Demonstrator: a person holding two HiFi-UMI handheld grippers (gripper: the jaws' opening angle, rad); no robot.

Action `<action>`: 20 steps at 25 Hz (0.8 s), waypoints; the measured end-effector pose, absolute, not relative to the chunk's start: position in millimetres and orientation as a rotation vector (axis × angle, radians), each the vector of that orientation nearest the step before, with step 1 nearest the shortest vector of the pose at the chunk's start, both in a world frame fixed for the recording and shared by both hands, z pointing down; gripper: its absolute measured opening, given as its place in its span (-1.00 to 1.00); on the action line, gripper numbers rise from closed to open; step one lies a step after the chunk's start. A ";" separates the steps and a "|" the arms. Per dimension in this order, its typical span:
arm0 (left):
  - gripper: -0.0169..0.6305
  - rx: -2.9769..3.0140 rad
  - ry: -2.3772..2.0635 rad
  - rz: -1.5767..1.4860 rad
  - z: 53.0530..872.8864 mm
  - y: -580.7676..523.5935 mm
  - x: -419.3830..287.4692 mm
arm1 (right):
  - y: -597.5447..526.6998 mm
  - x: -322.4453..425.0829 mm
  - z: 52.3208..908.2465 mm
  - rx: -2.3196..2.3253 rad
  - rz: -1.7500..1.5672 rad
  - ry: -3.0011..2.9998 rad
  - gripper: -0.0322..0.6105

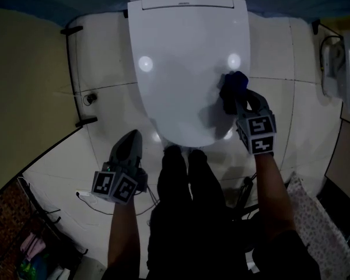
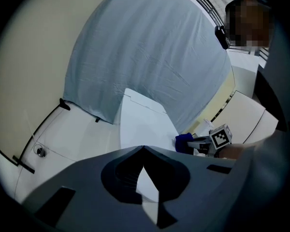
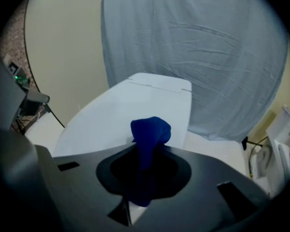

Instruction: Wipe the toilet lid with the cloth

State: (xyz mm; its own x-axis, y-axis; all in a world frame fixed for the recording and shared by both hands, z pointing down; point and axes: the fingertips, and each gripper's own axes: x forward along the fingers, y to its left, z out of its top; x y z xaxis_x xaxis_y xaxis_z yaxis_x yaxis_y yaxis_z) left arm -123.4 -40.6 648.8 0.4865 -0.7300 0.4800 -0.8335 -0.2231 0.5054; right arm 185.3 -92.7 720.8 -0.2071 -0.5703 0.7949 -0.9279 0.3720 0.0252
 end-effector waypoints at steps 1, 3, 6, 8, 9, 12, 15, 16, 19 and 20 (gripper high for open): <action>-0.98 1.984 -1.300 0.174 649.6 -35.6 -126.4 | -93.0 165.0 713.6 1.261 0.600 -1.951 -0.73; -0.98 1.956 -1.310 0.162 650.5 -25.7 -132.2 | -91.7 118.6 699.2 1.166 0.570 -2.066 -0.73; -0.98 1.923 -1.340 0.150 651.6 -13.5 -144.7 | -83.8 44.6 676.0 1.020 0.578 -2.225 -0.73; -0.98 1.898 -1.379 0.145 652.2 -5.7 -156.7 | -73.6 -4.9 665.6 0.907 0.588 -2.321 -0.73; -0.98 1.887 -1.397 0.144 652.5 -2.1 -162.5 | -66.6 -27.9 664.0 0.843 0.587 -2.357 -0.73; -0.98 1.857 -1.433 0.142 653.5 8.4 -175.8 | -41.3 -82.9 667.6 0.681 0.649 -2.421 -0.73; -0.98 1.832 -1.450 0.141 656.9 16.5 -180.6 | -22.6 -107.0 687.8 0.647 0.879 -2.395 -0.73; -0.98 1.826 -1.453 0.142 658.4 18.7 -180.4 | -17.3 -105.5 701.4 0.658 0.952 -2.353 -0.73; -0.98 1.813 -1.459 0.142 661.1 23.2 -179.7 | -3.0 -76.2 745.7 0.729 0.998 -2.191 -0.73; -0.98 1.814 -1.457 0.144 662.1 23.8 -179.4 | 0.2 -63.3 756.0 0.750 0.967 -2.151 -0.73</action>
State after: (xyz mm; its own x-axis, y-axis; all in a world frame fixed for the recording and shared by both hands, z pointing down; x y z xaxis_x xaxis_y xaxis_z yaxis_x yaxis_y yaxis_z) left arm -179.4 23.8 662.1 0.3333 -0.7770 0.5340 -0.8663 -0.0289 0.4987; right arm -63.3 0.2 756.0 -0.6219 -0.2285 0.7491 -0.7120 0.5632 -0.4193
